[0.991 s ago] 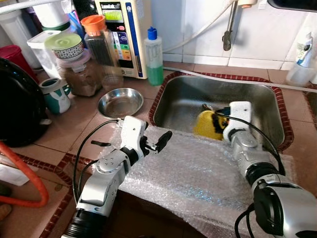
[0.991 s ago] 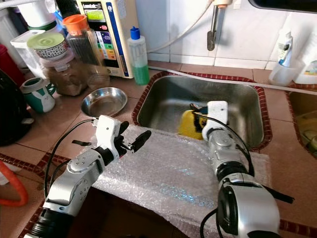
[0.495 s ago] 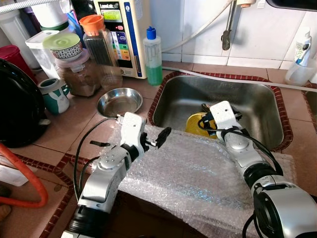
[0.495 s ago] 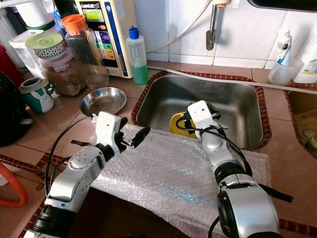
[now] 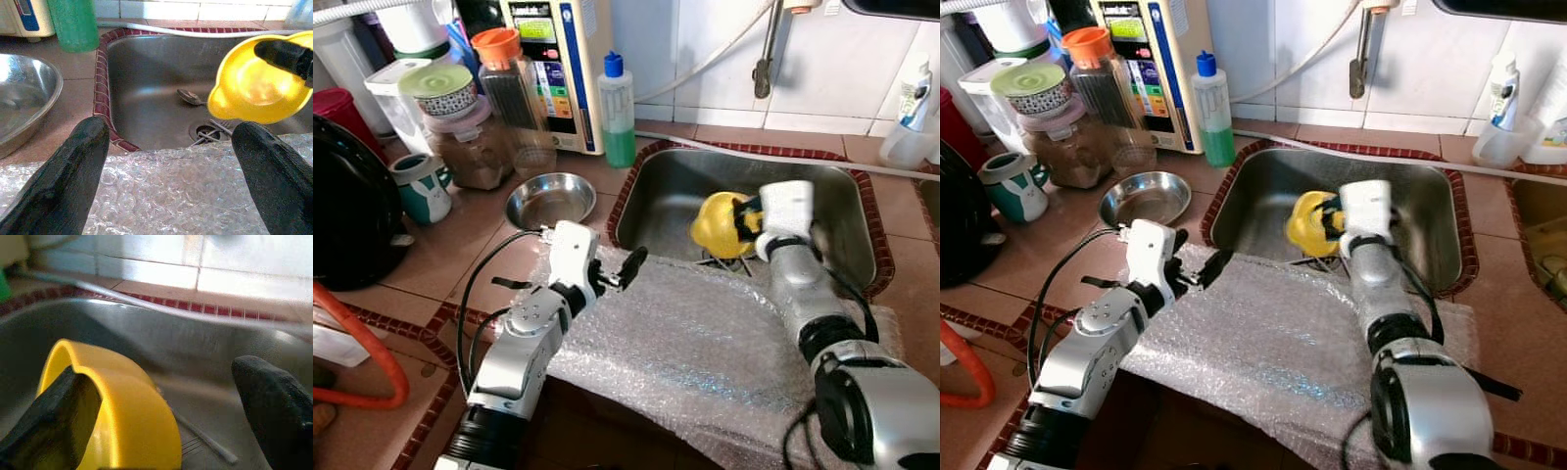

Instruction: Kitchen organization

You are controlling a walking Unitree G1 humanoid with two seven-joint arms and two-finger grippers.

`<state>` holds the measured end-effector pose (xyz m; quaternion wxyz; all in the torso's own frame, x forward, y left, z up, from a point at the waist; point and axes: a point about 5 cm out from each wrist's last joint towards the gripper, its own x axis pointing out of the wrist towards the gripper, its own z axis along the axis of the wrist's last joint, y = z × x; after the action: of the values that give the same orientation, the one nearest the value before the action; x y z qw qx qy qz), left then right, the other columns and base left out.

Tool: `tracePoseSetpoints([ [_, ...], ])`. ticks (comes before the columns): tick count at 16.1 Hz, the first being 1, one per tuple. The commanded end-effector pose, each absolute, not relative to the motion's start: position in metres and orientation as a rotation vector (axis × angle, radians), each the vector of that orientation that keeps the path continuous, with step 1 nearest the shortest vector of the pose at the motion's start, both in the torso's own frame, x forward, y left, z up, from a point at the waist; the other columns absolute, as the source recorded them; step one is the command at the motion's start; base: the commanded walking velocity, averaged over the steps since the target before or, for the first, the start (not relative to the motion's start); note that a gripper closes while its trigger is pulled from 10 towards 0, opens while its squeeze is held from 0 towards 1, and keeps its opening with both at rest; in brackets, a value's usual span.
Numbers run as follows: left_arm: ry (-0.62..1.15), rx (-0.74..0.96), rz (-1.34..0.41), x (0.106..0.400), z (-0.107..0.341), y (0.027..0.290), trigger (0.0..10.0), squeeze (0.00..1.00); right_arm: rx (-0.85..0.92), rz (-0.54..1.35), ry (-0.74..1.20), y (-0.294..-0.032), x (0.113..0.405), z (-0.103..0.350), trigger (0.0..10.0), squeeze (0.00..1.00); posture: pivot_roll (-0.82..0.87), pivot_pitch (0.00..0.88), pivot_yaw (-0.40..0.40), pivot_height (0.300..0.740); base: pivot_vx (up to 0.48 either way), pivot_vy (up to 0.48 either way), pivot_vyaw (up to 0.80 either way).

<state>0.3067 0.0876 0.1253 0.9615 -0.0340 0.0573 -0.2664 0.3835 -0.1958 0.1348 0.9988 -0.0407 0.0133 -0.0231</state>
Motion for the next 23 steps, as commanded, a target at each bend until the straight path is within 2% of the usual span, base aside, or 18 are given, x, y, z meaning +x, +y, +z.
tracePoseSetpoints([
  [1, 0.114, -0.048, -0.516, 0.309, 0.125, 0.093, 10.0, 1.00, 0.019, 0.009, 0.022, -0.186, 0.388, 0.141, 10.0, 1.00, 0.08, 0.028, 0.127, 0.740, 0.000, 0.000, 0.00],
  [2, 0.114, -0.048, -0.516, 0.309, 0.125, 0.093, 10.0, 1.00, 0.019, 0.009, 0.022, -0.186, 0.388, 0.141, 10.0, 1.00, 0.08, 0.028, 0.127, 0.740, 0.000, 0.000, 0.00],
  [3, 0.113, -0.041, -0.517, 0.309, 0.125, 0.092, 10.0, 0.22, 0.048, 0.042, 0.087, -0.182, 0.387, 0.132, 10.0, 0.68, 0.08, 0.027, 0.129, 0.740, 0.000, 0.000, 0.00],
  [4, 0.113, -0.038, -0.517, 0.309, 0.125, 0.092, 10.0, 0.09, 0.056, 0.039, 0.119, -0.182, 0.386, 0.128, 10.0, 0.67, 0.09, 0.026, 0.126, 0.740, 0.000, 0.000, 0.00],
  [5, 0.113, -0.036, -0.518, 0.309, 0.125, 0.092, 10.0, 0.09, 0.065, 0.037, 0.139, -0.183, 0.385, 0.125, 10.0, 0.67, 0.09, 0.026, 0.126, 0.740, 0.000, 0.000, 0.00],
  [6, 0.113, -0.033, -0.514, 0.309, 0.125, 0.092, 10.0, 0.00, 0.075, 0.039, 0.165, -0.183, 0.384, 0.122, 10.0, 0.30, 0.09, 0.025, 0.123, 0.740, 0.000, 0.000, 0.00],
  [7, 0.113, -0.029, -0.509, 0.309, 0.124, 0.092, 10.0, 0.00, 0.080, 0.038, 0.182, -0.184, 0.384, 0.120, 10.0, 0.00, 0.09, 0.026, 0.122, 0.740, 0.000, 0.000, 0.00],
  [8, 0.113, -0.027, -0.507, 0.309, 0.124, 0.092, 10.0, 0.00, 0.148, 0.083, 0.189, -0.180, 0.383, 0.118, 10.0, 0.00, 0.09, 0.026, 0.122, 0.740, 0.000, 0.000, 0.00],
  [9, 0.113, -0.019, -0.491, 0.310, 0.124, 0.094, 10.0, 0.00, -0.016, 0.098, 0.173, -0.179, 0.383, 0.120, 10.0, 0.00, 0.09, 0.026, 0.122, 0.740, 0.000, 0.000, 0.00],
  [10, 0.113, -0.019, -0.487, 0.311, 0.124, 0.094, 10.0, 0.00, -0.004, 0.104, 0.183, -0.178, 0.383, 0.119, 10.0, 0.00, 0.09, 0.026, 0.122, 0.740, 0.000, 0.000, 0.00],
  [13, 0.111, -0.019, -0.486, 0.311, 0.124, 0.093, 10.0, 0.00, 0.086, 0.187, 0.246, -0.171, 0.381, 0.113, 10.0, 0.00, 0.08, 0.026, 0.119, 0.740, 0.000, 0.000, 0.00],
  [14, 0.114, -0.019, -0.487, 0.311, 0.124, 0.093, 10.0, 0.00, 0.202, 0.131, 0.294, -0.177, 0.381, 0.110, 10.0, 0.00, 0.08, 0.027, 0.116, 0.740, 0.000, 0.000, 0.00],
  [15, 0.116, -0.018, -0.487, 0.310, 0.123, 0.092, 10.0, 0.00, 0.134, 0.062, 0.316, -0.188, 0.381, 0.109, 10.0, 0.00, 0.08, 0.029, 0.115, 0.740, 0.000, 0.000, 0.00],
  [16, 0.116, -0.021, -0.485, 0.310, 0.123, 0.091, 10.0, 0.00, -0.114, 0.016, 0.305, -0.197, 0.381, 0.112, 10.0, 0.00, 0.08, 0.029, 0.112, 0.740, 0.000, 0.000, 0.00],
  [17, 0.117, -0.022, -0.484, 0.310, 0.122, 0.091, 10.0, 0.00, -0.183, -0.035, 0.279, -0.205, 0.382, 0.117, 10.0, 0.00, 0.08, 0.030, 0.108, 0.740, 0.000, 0.000, 0.00],
  [18, 0.117, -0.020, -0.483, 0.310, 0.122, 0.091, 10.0, 0.00, -0.154, -0.048, 0.254, -0.208, 0.383, 0.122, 10.0, 0.00, 0.08, 0.030, 0.107, 0.740, 0.000, 0.000, 0.00],
  [22, 0.118, -0.016, -0.470, 0.309, 0.121, 0.092, 10.0, 0.00, -0.330, 0.121, 0.208, -0.188, 0.387, 0.128, 10.0, 0.00, 0.08, 0.030, 0.103, 0.740, 0.000, 0.000, 0.00],
  [23, 0.118, -0.015, -0.468, 0.309, 0.120, 0.091, 10.0, 0.00, -0.406, 0.252, 0.222, -0.169, 0.385, 0.122, 10.0, 0.00, 0.08, 0.031, 0.100, 0.740, 0.000, 0.000, 0.00],
])
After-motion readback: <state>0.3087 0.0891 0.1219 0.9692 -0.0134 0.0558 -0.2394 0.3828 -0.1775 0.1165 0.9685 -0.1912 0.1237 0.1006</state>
